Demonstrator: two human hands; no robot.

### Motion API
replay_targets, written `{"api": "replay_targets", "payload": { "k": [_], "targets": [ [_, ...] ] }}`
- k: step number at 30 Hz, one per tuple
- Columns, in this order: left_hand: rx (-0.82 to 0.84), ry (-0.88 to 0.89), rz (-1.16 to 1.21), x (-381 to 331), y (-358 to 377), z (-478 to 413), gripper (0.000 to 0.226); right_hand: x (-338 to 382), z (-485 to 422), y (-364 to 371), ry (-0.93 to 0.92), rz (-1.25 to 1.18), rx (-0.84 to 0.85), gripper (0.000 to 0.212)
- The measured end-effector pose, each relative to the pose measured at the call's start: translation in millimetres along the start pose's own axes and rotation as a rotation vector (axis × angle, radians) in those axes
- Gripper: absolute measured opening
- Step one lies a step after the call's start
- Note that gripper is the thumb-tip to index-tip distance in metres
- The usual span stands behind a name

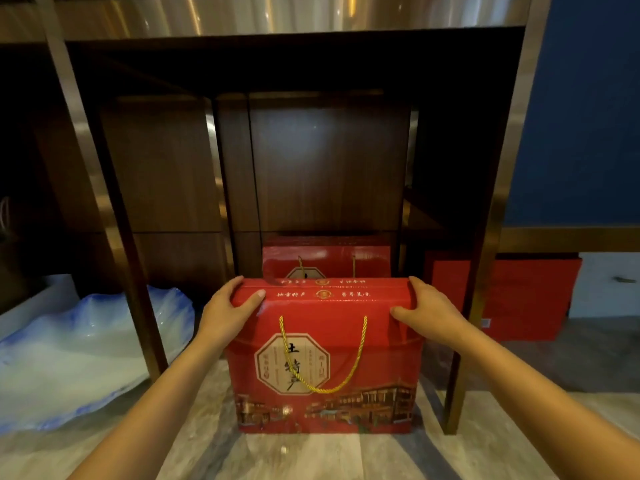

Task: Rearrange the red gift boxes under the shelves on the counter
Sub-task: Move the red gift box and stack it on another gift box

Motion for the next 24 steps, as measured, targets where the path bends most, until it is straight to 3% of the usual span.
{"api": "replay_targets", "payload": {
  "k": [3,8,15,19,24],
  "targets": [
    [0.053,0.033,-0.160,-5.9,4.8,-16.9,0.054,9.9,-10.8,-3.0,-0.016,0.091,0.067,0.054],
    [0.221,0.104,-0.435,-24.3,26.1,-41.6,0.061,29.8,-44.0,-0.1,-0.068,0.234,0.127,0.059],
    [0.472,0.120,-0.541,-51.4,61.7,-61.9,0.051,45.5,-97.1,16.2,-0.115,0.378,0.195,0.057],
    [0.576,0.178,-0.623,-55.4,79.4,-80.7,0.082,38.8,-127.8,31.5,-0.131,0.374,0.208,0.065],
    [0.587,0.215,-0.671,-52.6,97.0,-110.0,0.077,25.4,-160.8,41.2,-0.141,0.413,0.182,0.073]
  ]
}}
Point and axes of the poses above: each hand's wrist, its own z-axis away from the middle knuckle, its own y-axis out of the palm, x = y × z, the point moved 10 cm from there along -z, towards the middle knuckle, and after that the axes turned 10 degrees about -x, right-handed, at the moved point
